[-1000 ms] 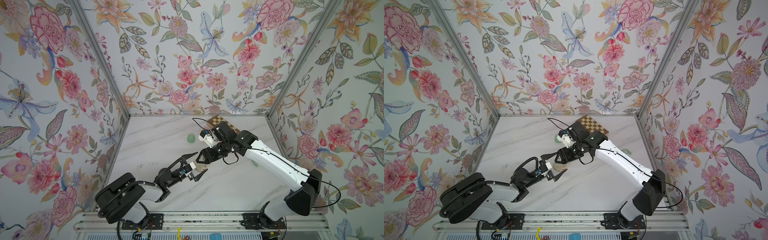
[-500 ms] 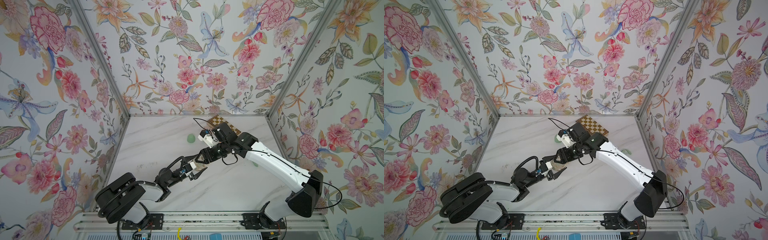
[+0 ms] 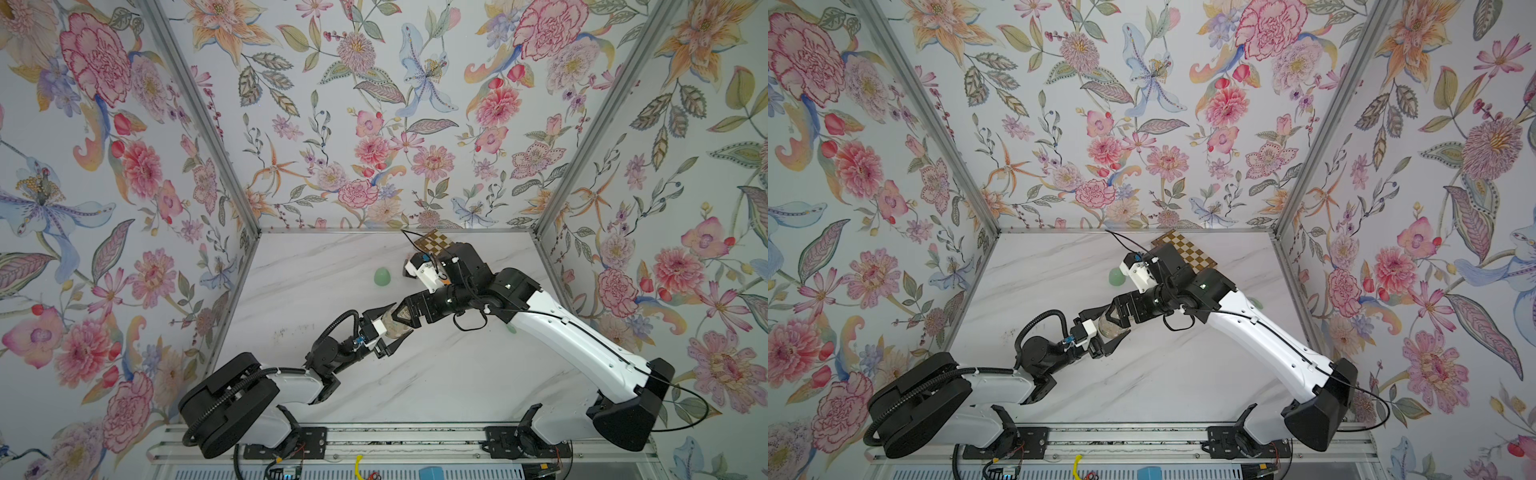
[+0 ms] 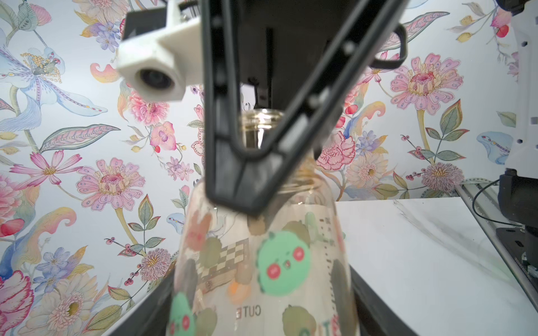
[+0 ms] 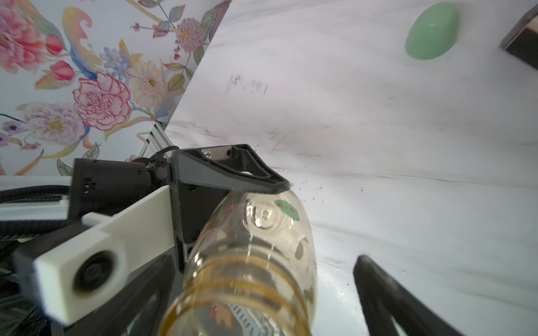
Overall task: Assemble the baby bottles
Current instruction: Pick up the baby bottle from the center of the board, then pick up the handle at the center of the board.
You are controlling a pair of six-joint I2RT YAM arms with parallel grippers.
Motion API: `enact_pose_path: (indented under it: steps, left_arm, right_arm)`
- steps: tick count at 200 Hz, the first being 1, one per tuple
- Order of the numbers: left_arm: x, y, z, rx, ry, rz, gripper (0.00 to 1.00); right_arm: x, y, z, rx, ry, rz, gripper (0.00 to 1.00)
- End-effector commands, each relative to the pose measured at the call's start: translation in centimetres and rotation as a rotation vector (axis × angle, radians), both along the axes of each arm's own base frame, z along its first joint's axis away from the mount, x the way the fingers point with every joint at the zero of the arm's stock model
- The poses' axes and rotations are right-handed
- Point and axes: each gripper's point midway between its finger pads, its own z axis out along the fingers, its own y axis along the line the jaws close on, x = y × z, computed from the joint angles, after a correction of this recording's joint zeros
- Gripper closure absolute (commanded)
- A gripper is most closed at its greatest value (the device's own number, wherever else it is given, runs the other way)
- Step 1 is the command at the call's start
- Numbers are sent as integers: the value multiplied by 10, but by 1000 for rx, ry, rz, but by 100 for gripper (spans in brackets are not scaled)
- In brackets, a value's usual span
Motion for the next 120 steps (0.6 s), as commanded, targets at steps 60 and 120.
enact_pose_path:
  steps: [60,120]
  left_arm:
    - [-31,43,106,-339,-235,-6,71]
    - [-39,53,93,-310,-193,3,71]
  right_arm:
    - [61,-312,-47,-153,23,-1071,2]
    - [114,-324,-185,-176,217,-1093,37]
